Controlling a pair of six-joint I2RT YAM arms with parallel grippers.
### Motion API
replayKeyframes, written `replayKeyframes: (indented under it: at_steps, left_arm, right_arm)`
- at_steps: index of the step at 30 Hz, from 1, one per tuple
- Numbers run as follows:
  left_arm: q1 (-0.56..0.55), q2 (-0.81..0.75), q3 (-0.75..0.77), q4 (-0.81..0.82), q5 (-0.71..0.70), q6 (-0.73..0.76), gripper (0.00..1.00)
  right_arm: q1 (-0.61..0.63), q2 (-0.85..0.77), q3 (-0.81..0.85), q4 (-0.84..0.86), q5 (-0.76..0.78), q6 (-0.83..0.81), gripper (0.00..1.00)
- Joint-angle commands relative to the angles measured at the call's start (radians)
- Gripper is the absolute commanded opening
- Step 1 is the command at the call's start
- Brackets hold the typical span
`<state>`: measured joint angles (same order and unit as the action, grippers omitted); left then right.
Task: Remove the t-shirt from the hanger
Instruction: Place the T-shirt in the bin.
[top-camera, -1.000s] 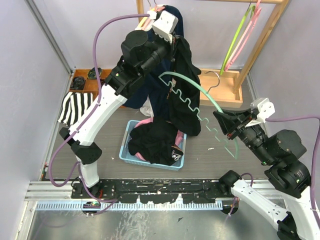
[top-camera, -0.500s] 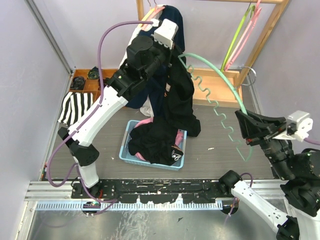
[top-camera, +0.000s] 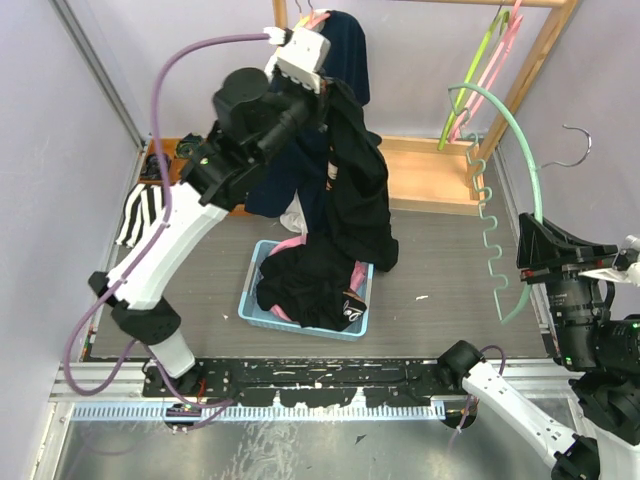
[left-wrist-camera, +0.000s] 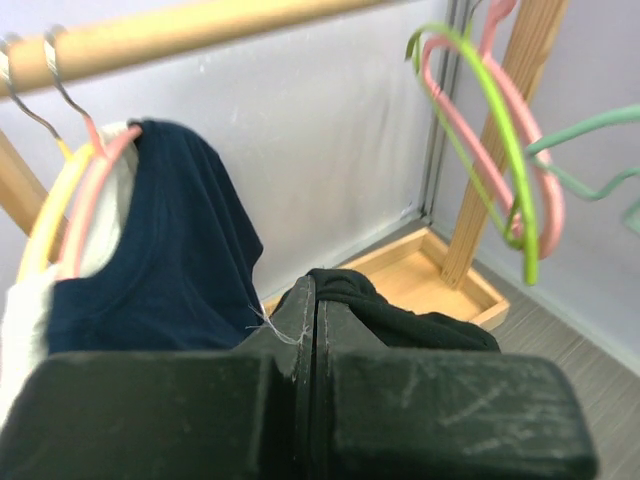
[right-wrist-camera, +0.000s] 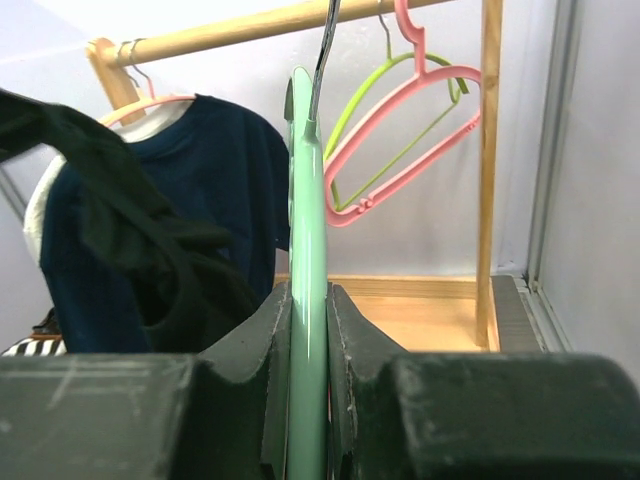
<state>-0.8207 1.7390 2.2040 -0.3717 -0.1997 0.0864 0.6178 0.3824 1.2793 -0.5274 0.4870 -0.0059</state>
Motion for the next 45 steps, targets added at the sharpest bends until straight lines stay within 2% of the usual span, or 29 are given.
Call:
replayKeyframes:
  at_steps: [1, 15, 30, 35, 45]
  left_arm:
    - [-0.016, -0.153, 0.055, 0.073, 0.038, -0.017, 0.00]
    - [-0.051, -0.403, 0.004, 0.011, 0.013, -0.028, 0.00]
    - [-0.051, -0.454, 0.049, -0.046, 0.239, -0.256, 0.00]
    - [-0.051, -0.461, -0.081, -0.038, 0.263, -0.326, 0.00]
    - [-0.064, -0.586, -0.464, 0.032, 0.182, -0.385, 0.00]
  right_arm:
    - [0.000, 0.036, -0.018, 0.093, 0.068, 0.002, 0.01]
    - [0.000, 0.120, -0.064, 0.147, 0.020, 0.024, 0.01]
    - [0.000, 0.150, -0.107, 0.194, -0.023, 0.048, 0.01]
    - [0.000, 0.146, -0.131, 0.204, -0.030, 0.057, 0.01]
    - [0.000, 0.148, -0.170, 0.225, -0.030, 0.062, 0.01]
